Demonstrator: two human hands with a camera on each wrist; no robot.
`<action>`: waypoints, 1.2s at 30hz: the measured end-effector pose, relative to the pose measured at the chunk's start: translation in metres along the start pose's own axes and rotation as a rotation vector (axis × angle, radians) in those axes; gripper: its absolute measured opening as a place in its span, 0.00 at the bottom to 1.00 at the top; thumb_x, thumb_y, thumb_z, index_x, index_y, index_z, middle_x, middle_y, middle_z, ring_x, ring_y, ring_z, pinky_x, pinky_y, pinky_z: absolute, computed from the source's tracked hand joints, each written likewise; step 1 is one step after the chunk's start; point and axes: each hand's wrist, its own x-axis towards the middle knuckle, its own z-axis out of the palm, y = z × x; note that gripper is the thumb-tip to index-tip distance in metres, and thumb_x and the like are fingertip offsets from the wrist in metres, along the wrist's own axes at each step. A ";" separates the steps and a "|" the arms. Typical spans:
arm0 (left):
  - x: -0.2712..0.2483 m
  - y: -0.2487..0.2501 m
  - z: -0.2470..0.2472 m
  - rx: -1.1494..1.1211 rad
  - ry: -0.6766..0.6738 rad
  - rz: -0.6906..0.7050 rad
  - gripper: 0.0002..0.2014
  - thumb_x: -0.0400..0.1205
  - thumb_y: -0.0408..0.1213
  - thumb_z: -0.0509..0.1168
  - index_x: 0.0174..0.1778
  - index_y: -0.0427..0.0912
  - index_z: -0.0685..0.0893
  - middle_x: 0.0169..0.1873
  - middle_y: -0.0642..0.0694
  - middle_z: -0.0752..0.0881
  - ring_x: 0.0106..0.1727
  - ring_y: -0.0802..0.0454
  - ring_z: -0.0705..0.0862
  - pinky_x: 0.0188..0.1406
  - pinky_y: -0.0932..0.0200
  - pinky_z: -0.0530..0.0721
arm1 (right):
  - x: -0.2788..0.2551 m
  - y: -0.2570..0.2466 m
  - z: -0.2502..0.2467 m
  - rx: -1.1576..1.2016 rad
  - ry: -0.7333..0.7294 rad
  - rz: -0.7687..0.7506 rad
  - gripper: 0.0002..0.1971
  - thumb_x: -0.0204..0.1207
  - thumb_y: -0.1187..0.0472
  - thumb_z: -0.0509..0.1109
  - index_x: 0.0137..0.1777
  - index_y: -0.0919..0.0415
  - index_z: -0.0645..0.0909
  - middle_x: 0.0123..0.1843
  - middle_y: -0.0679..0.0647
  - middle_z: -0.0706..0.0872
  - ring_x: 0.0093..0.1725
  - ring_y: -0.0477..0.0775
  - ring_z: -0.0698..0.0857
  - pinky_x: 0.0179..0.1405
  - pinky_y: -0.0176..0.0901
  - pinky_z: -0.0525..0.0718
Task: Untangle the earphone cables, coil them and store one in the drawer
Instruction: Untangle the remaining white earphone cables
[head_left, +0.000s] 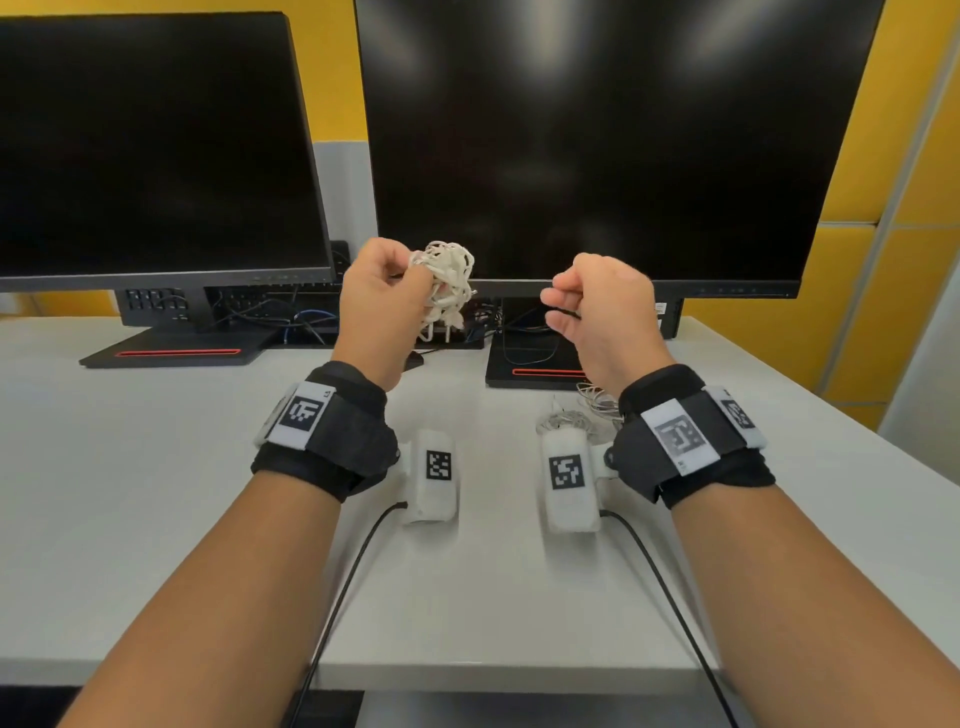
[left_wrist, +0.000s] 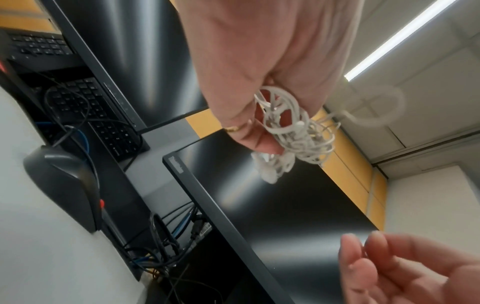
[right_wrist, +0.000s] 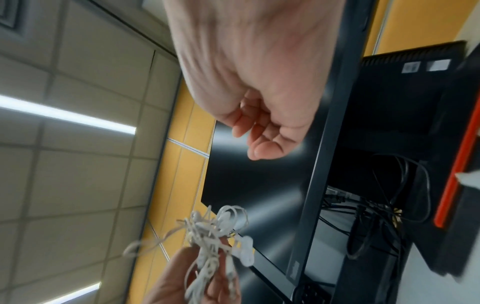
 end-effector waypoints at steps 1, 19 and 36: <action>0.000 0.000 -0.001 -0.011 -0.015 -0.006 0.08 0.82 0.31 0.65 0.40 0.45 0.76 0.43 0.37 0.83 0.46 0.42 0.86 0.49 0.40 0.88 | -0.001 -0.001 -0.001 0.004 -0.023 -0.019 0.09 0.82 0.65 0.62 0.43 0.58 0.80 0.42 0.54 0.83 0.42 0.47 0.85 0.44 0.41 0.88; -0.012 0.004 0.010 -0.110 -0.298 -0.143 0.04 0.87 0.35 0.60 0.47 0.42 0.78 0.48 0.42 0.87 0.48 0.53 0.87 0.46 0.60 0.87 | -0.017 0.000 0.011 -0.163 -0.252 -0.065 0.04 0.86 0.68 0.58 0.51 0.61 0.74 0.46 0.63 0.87 0.28 0.47 0.87 0.25 0.35 0.84; -0.013 0.010 0.006 -0.212 -0.321 -0.146 0.12 0.80 0.23 0.67 0.50 0.42 0.75 0.44 0.36 0.87 0.42 0.44 0.85 0.34 0.60 0.83 | -0.015 -0.001 0.010 0.042 -0.332 -0.045 0.07 0.83 0.73 0.61 0.53 0.62 0.77 0.48 0.60 0.86 0.41 0.51 0.87 0.34 0.39 0.84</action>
